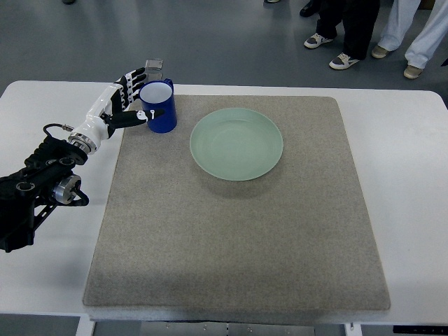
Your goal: Place cup left of plate with left hand
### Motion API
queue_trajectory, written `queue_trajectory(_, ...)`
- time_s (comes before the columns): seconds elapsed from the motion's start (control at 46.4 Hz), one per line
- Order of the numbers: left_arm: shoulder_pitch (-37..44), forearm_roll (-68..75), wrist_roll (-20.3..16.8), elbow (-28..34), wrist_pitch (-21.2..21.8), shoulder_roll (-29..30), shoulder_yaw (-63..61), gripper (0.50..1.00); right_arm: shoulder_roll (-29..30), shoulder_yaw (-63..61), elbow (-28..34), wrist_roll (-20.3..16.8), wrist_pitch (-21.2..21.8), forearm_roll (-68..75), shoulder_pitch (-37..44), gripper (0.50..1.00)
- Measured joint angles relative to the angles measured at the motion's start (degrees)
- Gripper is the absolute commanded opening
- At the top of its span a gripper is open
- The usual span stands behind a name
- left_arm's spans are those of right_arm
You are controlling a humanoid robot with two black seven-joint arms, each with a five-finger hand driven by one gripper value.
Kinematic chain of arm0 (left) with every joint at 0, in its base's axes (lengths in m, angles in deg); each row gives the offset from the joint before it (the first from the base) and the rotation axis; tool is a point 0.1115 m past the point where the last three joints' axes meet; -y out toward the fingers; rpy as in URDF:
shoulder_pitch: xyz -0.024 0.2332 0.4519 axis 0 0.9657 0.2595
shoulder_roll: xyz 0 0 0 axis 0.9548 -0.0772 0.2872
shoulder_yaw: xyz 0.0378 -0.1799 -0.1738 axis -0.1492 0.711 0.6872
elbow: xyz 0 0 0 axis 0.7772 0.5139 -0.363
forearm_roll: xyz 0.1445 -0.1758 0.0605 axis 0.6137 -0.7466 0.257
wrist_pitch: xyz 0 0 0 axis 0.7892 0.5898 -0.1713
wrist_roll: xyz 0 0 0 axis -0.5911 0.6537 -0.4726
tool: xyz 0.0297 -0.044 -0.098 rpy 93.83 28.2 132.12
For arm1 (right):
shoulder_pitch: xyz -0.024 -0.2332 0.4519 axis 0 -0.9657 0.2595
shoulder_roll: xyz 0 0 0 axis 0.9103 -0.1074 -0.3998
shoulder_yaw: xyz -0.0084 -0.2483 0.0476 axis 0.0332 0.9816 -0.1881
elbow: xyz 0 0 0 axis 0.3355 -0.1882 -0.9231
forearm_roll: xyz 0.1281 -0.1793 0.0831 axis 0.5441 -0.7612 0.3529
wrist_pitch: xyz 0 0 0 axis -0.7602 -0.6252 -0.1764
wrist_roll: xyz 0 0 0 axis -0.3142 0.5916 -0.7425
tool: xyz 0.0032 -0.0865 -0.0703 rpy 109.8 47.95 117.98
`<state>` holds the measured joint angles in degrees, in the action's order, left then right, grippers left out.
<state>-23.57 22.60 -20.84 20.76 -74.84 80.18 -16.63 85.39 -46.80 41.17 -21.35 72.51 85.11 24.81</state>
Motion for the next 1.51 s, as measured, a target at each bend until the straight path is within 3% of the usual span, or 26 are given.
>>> queue_trajectory(0.452, -0.3, -5.6, 0.0, -0.5, -0.9, 0.6, 8.1, 0.996, 0.0, 0.0, 0.0, 0.0, 0.0, 0.0, 0.0, 0.932)
queue_trajectory(0.689, -2.4, -16.7, 1.3, -1.2, -2.9, 0.6, 8.9, 0.996, 0.0, 0.0, 0.0, 0.0, 0.0, 0.0, 0.0, 0.932)
queue_trajectory(0.905, -4.5, -27.9, 9.2, -1.2, -4.0, 0.7, 8.9, 0.996, 0.0, 0.0, 0.0, 0.0, 0.0, 0.0, 0.0, 0.932)
queue_trajectory(1.012, -4.7, -28.9, 10.5, -1.2, -4.2, 0.5, 9.0, 0.999, 0.0, 0.0, 0.0, 0.0, 0.0, 0.0, 0.0, 0.932)
queue_trajectory(1.249, -4.1, -32.3, 10.5, -0.7, -13.2, 0.4, 11.5, 1.000, 0.0, 0.0, 0.0, 0.0, 0.0, 0.0, 0.0, 0.932)
queue_trajectory(1.508, -3.9, -32.4, 10.3, -0.5, -14.2, 0.4, 11.5, 1.000, 0.0, 0.0, 0.0, 0.0, 0.0, 0.0, 0.0, 0.932)
